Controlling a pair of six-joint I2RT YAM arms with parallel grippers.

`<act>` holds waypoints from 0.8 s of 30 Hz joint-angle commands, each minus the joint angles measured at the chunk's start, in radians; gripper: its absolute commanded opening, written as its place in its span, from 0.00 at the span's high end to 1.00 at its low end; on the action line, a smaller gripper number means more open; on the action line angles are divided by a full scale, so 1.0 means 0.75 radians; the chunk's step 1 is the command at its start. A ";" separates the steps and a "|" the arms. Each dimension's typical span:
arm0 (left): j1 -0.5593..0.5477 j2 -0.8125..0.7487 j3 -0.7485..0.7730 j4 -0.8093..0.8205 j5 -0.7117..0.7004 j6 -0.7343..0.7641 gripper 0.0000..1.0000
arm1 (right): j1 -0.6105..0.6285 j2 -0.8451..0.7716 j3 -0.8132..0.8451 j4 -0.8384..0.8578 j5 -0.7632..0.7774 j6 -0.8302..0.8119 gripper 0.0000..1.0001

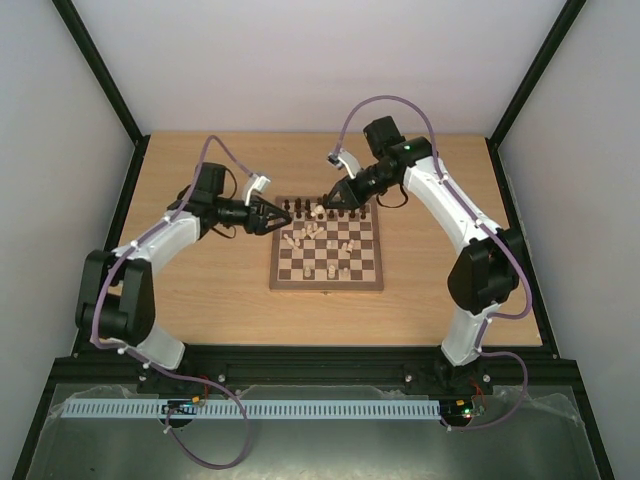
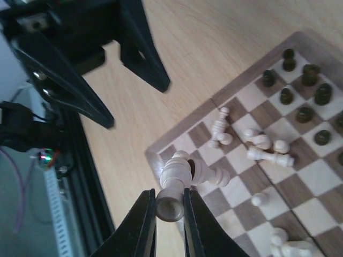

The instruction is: Set up the chess pieces on the board

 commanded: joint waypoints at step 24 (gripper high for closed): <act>-0.199 0.230 0.266 -0.109 0.169 0.286 0.64 | -0.020 0.020 -0.041 -0.070 -0.237 0.107 0.91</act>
